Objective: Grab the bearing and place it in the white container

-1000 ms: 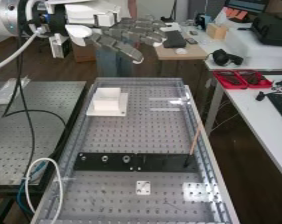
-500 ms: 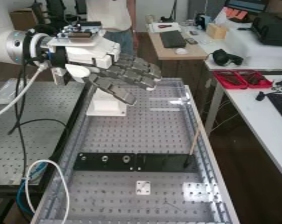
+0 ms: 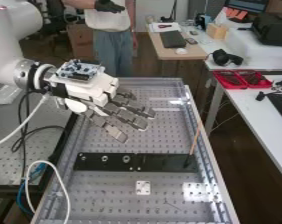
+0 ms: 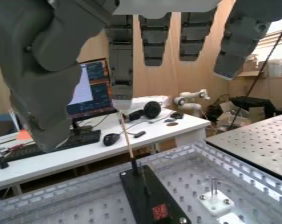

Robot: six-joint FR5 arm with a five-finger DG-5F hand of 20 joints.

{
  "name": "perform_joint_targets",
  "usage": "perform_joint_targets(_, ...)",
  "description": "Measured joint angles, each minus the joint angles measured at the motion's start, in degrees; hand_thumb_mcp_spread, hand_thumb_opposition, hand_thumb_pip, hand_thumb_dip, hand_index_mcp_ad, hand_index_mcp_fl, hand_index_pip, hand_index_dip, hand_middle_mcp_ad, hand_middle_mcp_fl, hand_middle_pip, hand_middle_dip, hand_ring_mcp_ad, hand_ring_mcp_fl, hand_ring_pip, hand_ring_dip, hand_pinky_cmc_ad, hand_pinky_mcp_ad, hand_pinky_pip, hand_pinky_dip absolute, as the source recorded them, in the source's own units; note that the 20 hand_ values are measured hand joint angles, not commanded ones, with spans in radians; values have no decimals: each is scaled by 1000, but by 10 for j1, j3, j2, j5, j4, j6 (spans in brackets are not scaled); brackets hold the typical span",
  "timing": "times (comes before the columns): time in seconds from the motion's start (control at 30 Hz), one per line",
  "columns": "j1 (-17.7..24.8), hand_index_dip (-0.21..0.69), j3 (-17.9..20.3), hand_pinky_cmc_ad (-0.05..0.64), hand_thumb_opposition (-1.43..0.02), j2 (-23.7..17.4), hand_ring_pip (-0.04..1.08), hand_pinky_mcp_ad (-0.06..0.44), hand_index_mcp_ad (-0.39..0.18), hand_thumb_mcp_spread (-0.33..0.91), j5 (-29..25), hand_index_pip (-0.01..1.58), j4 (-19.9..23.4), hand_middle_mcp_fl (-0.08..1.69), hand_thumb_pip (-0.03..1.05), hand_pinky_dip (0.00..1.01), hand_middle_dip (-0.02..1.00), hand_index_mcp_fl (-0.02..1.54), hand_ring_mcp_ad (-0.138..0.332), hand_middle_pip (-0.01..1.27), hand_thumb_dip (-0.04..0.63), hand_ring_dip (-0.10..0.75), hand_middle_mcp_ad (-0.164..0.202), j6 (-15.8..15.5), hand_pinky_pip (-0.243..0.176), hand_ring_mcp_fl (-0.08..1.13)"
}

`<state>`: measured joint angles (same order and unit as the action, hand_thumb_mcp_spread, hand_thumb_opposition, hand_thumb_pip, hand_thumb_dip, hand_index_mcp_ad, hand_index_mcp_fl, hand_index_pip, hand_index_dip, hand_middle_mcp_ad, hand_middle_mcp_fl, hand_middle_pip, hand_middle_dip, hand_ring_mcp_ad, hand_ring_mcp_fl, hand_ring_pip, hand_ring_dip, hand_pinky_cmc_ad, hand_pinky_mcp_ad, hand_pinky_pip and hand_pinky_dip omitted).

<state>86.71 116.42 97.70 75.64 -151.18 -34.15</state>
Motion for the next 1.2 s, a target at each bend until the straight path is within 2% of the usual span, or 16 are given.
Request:
perform_joint_targets(0.23, 12, 112, 24, 398, -785, 26, 94, 326, -38, 293, -65, 1264, 50, 2, 559, 309, 155, 42, 175, 138, 159, 49, 72, 7, -96, -2)
perform_joint_targets(0.37, 14, 140, 31, 398, -803, 45, 93, 326, -38, 311, -82, 1328, 72, 3, 574, 309, 155, 40, 175, 136, 164, 49, 72, 11, -96, -2)
perform_joint_targets(0.47, 12, 188, 32, 398, -817, 57, 93, 328, -49, 309, -84, 1391, 83, 0, 618, 309, 155, 21, 175, 134, 190, 49, 72, 11, -96, -2)
perform_joint_targets(0.7, 2, 237, 27, 398, -852, 86, 91, 323, -52, 339, -81, 1461, 90, 0, 632, 284, 155, 16, 175, 134, 223, 49, 72, 16, -96, -2)
perform_joint_targets(0.87, 1, 250, 30, 398, -862, 105, 87, 325, -70, 358, -78, 1480, 115, 3, 632, 253, 155, 21, 171, 134, 236, 56, 72, 12, -96, -2)
perform_joint_targets(1.2, -8, 248, 36, 398, -862, 128, 87, 325, -70, 358, -61, 1510, 161, 3, 632, 253, 155, 21, 171, 134, 241, 56, 72, -3, -96, -2)
